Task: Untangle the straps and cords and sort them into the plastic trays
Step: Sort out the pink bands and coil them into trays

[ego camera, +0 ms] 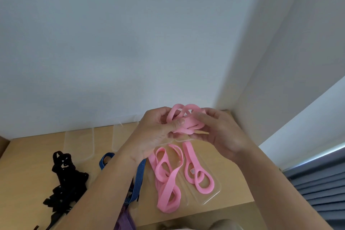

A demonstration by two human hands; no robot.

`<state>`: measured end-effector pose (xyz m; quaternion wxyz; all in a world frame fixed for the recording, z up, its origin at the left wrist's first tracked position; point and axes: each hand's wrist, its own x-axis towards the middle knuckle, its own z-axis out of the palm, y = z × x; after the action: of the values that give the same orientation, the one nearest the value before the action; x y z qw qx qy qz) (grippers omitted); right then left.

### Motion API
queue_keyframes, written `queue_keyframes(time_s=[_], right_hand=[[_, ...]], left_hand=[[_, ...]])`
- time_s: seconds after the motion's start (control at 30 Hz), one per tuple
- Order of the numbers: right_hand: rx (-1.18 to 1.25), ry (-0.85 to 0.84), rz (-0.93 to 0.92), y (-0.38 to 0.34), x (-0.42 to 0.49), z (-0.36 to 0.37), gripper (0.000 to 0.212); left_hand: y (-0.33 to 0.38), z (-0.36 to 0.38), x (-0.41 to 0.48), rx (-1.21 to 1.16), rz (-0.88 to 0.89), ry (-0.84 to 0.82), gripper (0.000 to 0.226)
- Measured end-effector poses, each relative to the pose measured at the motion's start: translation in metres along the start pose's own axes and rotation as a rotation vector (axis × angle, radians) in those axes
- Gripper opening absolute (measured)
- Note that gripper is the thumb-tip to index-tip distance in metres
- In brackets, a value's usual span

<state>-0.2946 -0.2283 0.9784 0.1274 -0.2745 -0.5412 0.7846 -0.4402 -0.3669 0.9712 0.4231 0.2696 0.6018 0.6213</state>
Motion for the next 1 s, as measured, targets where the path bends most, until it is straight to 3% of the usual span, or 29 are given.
queue_keyframes(time_s=[0.17, 0.33, 0.57, 0.7, 0.83, 1.0], right_hand=[[0.002, 0.135, 0.076, 0.035, 0.019, -0.017, 0.015], [-0.061, 0.239, 0.160, 0.071, 0.047, -0.046, 0.023], [-0.153, 0.171, 0.263, 0.096, 0.107, -0.082, 0.029], [-0.519, 0.078, 0.265, 0.109, 0.143, -0.093, 0.032], [-1.087, -0.068, 0.147, 0.123, 0.152, -0.101, 0.035], [-1.245, -0.029, -0.181, 0.141, 0.156, -0.109, 0.022]], left_hand=[[-0.026, -0.012, 0.021, 0.101, -0.154, -0.015, 0.035], [-0.071, -0.006, 0.049, 0.063, -0.294, -0.038, 0.032], [-0.111, 0.008, 0.105, 0.342, -0.380, 0.231, 0.022], [-0.119, 0.013, 0.145, 0.688, -0.352, 0.263, 0.003], [-0.130, 0.014, 0.175, 0.841, -0.361, 0.201, 0.029], [-0.143, 0.014, 0.204, 1.109, -0.313, 0.148, 0.005]])
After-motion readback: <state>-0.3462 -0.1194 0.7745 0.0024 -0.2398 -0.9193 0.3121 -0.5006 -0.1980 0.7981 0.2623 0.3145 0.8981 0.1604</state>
